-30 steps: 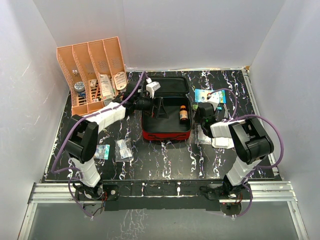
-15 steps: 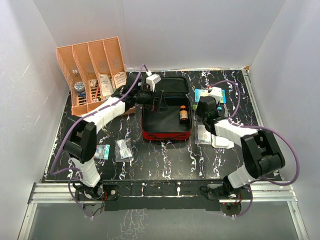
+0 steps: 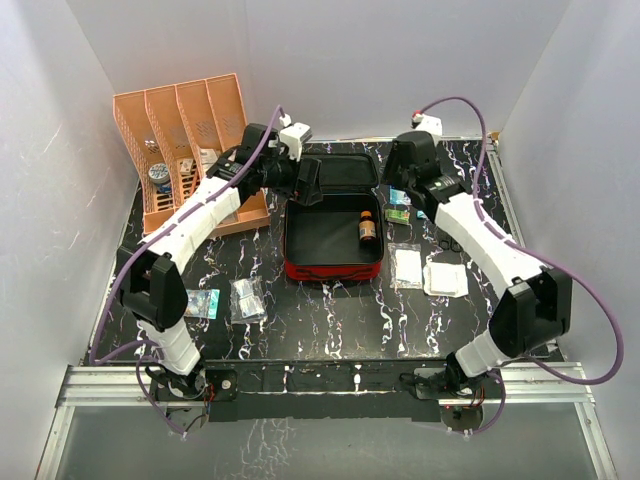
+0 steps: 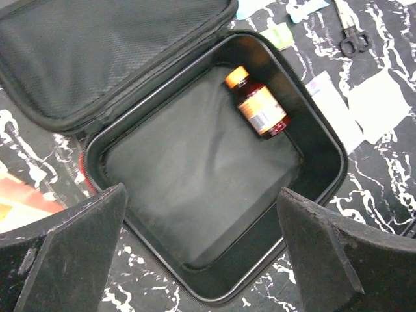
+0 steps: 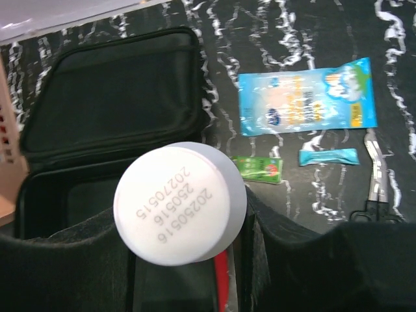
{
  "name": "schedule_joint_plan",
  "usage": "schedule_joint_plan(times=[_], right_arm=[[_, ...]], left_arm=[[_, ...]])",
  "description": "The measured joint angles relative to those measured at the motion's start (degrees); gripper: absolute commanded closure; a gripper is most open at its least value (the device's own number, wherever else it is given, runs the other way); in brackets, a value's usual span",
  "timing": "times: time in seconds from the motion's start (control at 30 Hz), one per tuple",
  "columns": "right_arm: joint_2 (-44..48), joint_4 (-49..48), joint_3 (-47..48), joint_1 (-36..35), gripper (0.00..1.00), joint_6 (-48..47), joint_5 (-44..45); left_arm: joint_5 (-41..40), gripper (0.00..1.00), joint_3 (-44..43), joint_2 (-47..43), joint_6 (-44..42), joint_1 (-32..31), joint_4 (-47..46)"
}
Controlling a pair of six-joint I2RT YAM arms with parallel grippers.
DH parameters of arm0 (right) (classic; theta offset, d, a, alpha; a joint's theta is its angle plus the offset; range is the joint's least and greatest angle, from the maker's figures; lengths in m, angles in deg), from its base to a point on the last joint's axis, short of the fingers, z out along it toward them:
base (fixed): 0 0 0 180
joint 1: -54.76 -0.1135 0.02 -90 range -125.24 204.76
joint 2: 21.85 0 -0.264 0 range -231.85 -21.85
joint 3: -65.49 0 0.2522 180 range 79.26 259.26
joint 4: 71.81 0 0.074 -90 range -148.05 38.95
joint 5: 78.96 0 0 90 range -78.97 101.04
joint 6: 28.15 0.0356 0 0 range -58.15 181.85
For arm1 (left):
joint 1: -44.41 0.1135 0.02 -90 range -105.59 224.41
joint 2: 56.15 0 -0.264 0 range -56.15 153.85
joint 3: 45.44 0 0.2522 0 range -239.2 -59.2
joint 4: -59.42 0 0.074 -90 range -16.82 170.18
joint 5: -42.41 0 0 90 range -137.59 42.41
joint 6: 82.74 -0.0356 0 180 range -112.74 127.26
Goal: Organize the medicine kit
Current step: Pick up the pill bottle at the center of the board, then place the pill bottle in the medicine box.
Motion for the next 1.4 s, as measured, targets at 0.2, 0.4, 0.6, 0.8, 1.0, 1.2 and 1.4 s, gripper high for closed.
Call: schedule_joint_plan(times=[0.2,0.4,0.6,0.8,1.0,1.2,1.4], right_arm=[[-7.5,4.6,9.0,-5.5,1.00,0.5,-2.4],[-15.5,6.8,10.0,-9.7,1.00,0.6,-3.8],[-20.5,8.5,10.0,-10.1,1.00,0.6,-4.2],[-24.4,8.6,13.1,-10.0,1.00,0.7,-4.1],[-28.7,8.4,15.1,-10.2,1.00,-0.1,-5.2],[-29.3,20.2,15.4,-10.7,1.00,2.0,-11.3],[-29.3,25.6,15.4,-11.3,1.00,3.5,-13.4]], left_arm=[[-3.5,0.01,-0.4,-1.6,-2.3,0.9,3.7],[-4.5,0.01,-0.4,-2.3,-3.4,1.4,5.2],[-5.0,0.01,-0.4,-2.3,-3.7,1.7,5.4],[-5.1,0.01,-0.4,-2.3,-3.8,1.9,5.7],[-5.1,0.01,-0.4,-2.3,-4.1,2.1,6.5],[-5.1,0.01,-0.4,-2.3,-4.4,2.3,7.0],[-5.0,0.01,-0.4,-2.3,-4.4,2.4,7.2]])
